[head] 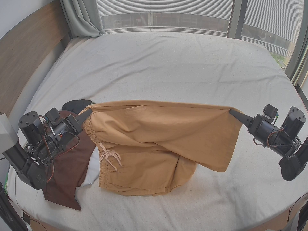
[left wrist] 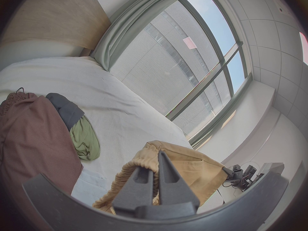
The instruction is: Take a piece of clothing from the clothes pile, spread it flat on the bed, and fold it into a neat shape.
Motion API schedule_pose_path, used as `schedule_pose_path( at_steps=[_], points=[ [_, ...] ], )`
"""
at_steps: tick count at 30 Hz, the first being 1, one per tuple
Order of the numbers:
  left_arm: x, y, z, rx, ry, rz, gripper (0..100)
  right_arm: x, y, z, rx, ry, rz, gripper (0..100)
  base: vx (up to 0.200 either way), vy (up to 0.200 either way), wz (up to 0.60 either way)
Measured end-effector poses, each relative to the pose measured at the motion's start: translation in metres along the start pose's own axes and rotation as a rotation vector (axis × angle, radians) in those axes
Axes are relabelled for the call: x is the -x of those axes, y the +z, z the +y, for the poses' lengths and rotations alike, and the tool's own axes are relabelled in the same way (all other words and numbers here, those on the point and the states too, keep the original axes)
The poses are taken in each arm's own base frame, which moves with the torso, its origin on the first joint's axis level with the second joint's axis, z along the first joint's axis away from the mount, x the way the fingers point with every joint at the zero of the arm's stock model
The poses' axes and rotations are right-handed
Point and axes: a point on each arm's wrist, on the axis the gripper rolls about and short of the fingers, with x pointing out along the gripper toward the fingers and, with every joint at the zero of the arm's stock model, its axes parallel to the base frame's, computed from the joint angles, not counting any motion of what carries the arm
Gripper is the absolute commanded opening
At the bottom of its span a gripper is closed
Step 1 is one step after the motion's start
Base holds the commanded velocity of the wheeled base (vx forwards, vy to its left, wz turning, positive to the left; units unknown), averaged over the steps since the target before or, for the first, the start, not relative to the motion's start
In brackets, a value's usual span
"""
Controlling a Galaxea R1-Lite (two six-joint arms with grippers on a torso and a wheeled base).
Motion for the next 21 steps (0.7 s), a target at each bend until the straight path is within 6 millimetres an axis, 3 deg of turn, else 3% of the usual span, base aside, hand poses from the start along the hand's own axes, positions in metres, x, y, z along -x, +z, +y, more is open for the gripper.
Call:
schedule_pose_path(
  at_steps=[21],
  points=[
    [-0.0003,-0.0006,0.0027,0.002,0.008,0.002,0,0.0034,0.0088,-0.0057,0.012,-0.021,-0.031,0,0.0,0.0,0.0]
  ],
)
